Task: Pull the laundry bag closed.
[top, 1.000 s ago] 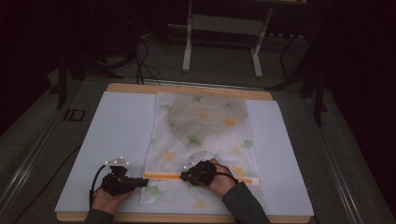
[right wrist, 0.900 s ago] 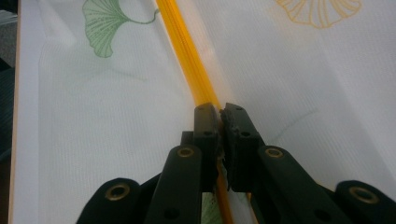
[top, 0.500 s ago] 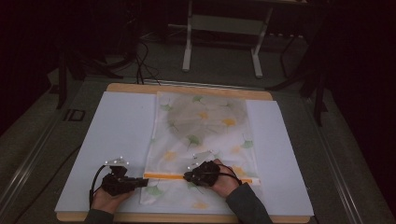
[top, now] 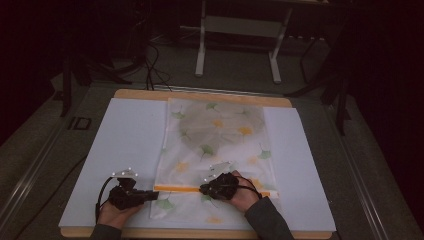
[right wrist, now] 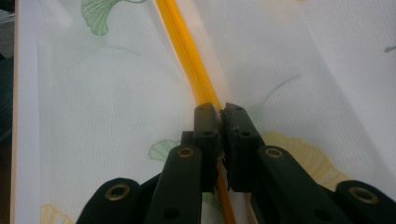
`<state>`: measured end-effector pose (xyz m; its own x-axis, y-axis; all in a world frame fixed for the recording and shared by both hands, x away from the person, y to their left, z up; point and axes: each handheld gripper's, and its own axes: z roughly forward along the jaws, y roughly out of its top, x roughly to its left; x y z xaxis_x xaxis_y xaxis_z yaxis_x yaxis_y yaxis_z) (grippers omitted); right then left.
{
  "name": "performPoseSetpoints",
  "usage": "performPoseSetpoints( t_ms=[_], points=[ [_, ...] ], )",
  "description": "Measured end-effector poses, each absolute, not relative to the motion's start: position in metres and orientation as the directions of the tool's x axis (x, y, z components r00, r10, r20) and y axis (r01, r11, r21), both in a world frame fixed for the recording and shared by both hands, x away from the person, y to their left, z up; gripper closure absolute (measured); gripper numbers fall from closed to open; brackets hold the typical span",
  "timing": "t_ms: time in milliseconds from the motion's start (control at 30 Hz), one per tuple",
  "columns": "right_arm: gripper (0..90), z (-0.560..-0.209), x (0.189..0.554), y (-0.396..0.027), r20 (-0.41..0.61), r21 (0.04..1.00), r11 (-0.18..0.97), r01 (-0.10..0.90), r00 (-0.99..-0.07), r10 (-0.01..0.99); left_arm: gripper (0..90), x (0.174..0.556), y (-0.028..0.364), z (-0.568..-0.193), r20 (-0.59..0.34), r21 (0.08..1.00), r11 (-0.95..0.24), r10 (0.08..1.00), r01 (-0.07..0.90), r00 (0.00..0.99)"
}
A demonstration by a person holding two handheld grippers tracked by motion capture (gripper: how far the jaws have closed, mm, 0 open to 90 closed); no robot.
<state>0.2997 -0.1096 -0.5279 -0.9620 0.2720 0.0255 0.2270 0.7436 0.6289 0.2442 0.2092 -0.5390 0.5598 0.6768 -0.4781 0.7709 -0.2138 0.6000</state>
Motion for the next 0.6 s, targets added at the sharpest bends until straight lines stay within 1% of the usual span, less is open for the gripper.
performPoseSetpoints(
  t_ms=[600],
  points=[
    [85.0,-0.5276,0.3000,-0.1180,0.023,0.627,0.744,0.229,-0.961,0.276,87.1,0.2442,0.2095,-0.5390,-0.478,0.600,-0.213,0.678,0.771,0.559]
  ],
)
